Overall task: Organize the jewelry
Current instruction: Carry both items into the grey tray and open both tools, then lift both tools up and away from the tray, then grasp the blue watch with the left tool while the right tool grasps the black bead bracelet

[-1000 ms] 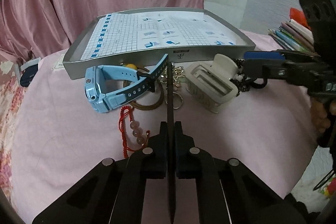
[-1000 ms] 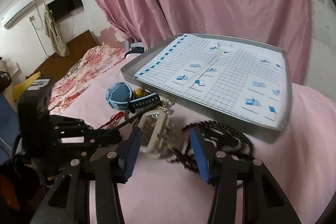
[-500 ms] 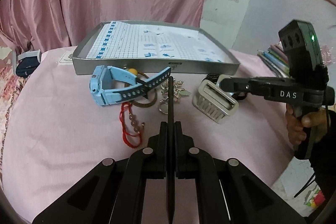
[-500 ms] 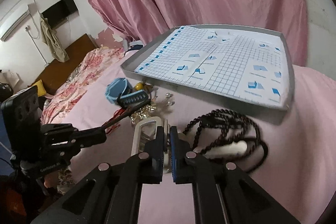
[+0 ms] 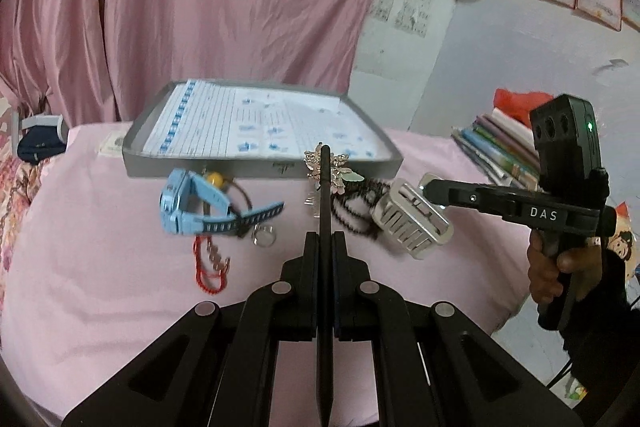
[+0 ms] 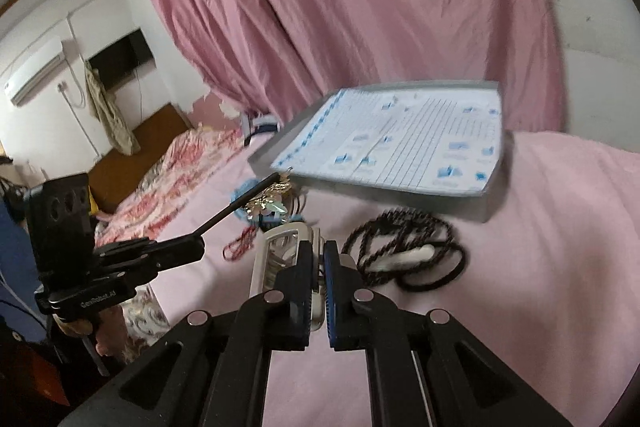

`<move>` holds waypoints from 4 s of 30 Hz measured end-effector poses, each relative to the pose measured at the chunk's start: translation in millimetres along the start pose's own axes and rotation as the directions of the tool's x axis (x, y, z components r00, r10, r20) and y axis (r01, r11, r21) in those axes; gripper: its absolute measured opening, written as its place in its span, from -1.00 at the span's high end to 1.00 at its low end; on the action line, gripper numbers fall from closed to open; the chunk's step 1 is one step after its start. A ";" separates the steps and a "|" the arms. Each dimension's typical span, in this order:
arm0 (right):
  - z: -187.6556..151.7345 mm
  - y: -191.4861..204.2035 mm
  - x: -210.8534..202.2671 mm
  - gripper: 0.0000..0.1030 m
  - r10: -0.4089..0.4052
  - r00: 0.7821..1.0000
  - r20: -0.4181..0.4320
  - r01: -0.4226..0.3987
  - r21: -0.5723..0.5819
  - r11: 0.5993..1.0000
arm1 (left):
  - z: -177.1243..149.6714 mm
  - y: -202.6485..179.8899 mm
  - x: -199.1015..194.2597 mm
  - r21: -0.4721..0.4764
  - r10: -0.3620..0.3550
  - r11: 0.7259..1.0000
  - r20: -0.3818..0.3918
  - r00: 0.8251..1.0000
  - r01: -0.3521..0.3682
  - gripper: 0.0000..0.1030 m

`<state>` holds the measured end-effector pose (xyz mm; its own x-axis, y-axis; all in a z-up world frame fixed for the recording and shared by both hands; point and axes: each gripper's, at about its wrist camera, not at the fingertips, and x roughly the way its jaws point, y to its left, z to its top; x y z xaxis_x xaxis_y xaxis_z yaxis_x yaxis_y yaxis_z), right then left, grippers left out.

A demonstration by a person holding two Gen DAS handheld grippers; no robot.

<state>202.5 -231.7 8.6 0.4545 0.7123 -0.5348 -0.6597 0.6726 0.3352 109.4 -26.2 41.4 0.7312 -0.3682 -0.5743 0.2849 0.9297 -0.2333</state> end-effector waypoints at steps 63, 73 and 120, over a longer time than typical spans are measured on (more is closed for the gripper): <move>32.4 -15.1 -12.6 -1.00 -0.226 0.920 0.320 0.227 0.036 0.973 | 67.7 72.0 3.6 -0.157 0.168 0.979 0.288 0.943 -0.127 -0.96; -28.6 28.7 -45.5 -1.00 -0.262 0.890 0.373 0.311 -0.075 0.947 | 2.2 31.6 -36.6 -0.090 0.274 0.962 0.342 0.899 -0.259 -0.96; -53.3 -4.1 9.5 -1.00 -0.191 0.982 0.003 0.191 -0.056 0.980 | -33.4 93.4 0.6 -0.146 0.260 0.954 -0.027 0.965 -0.261 -0.96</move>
<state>177.6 -238.4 -39.2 0.5740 0.5713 -0.5867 -0.5935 0.7838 0.1827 115.8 60.2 -6.9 0.7634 -0.1134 -0.6359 -0.0100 0.9823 -0.1871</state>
